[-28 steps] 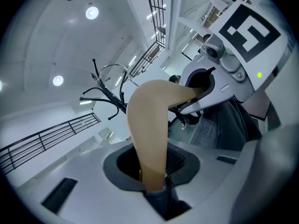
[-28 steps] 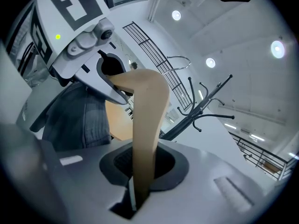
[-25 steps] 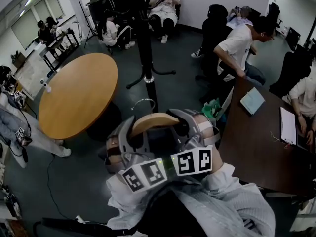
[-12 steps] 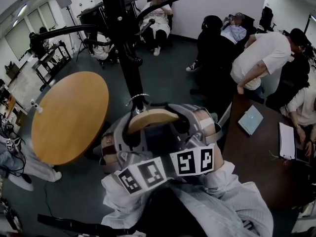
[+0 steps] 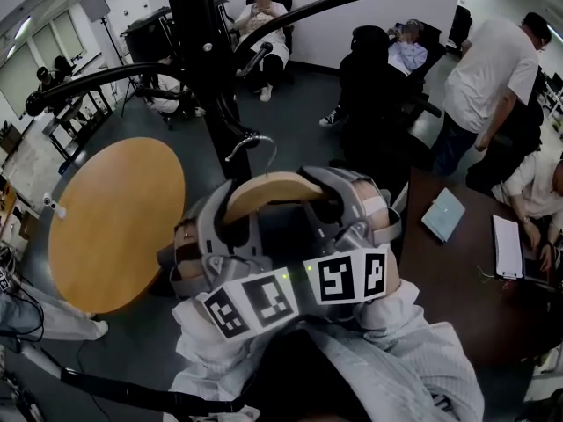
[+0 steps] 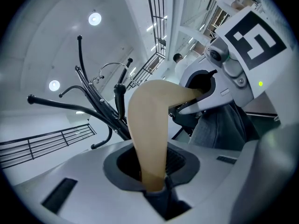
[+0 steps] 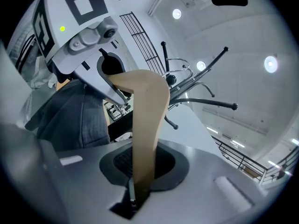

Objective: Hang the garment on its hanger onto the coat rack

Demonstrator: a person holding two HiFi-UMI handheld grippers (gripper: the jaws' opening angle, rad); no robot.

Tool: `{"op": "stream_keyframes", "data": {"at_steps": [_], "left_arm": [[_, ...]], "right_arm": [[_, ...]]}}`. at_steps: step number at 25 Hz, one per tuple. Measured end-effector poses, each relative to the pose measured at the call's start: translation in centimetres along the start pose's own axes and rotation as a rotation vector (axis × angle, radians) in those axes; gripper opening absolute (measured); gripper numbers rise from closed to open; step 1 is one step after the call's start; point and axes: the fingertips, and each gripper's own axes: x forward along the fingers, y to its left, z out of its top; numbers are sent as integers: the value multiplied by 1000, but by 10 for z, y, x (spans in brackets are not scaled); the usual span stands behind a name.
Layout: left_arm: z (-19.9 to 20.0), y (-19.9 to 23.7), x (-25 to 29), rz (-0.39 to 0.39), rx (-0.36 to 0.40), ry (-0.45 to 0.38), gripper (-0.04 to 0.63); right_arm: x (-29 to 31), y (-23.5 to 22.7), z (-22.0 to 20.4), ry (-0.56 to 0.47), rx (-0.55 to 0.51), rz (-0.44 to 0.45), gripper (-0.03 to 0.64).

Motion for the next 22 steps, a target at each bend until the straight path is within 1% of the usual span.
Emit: {"op": "stream_keyframes", "data": {"at_steps": [5,10,14,18,22], "left_arm": [[-6,3,25,-40,7,4,84],[-25,1,49,-90,-27,24,84],[-46,0,62,-99,-57,56,84],[-61,-3,73,-111,-64,74,84],[-66,-8,81,-122,-59,60,84]], "right_arm": [[23,-1,-10,24,32,22,31],[48,9,-20,53,38,67,31],[68,21,-25,61,31,104,31],[82,32,-31,70,37,123,31],[88,38,-37,70,39,124,31]]}}
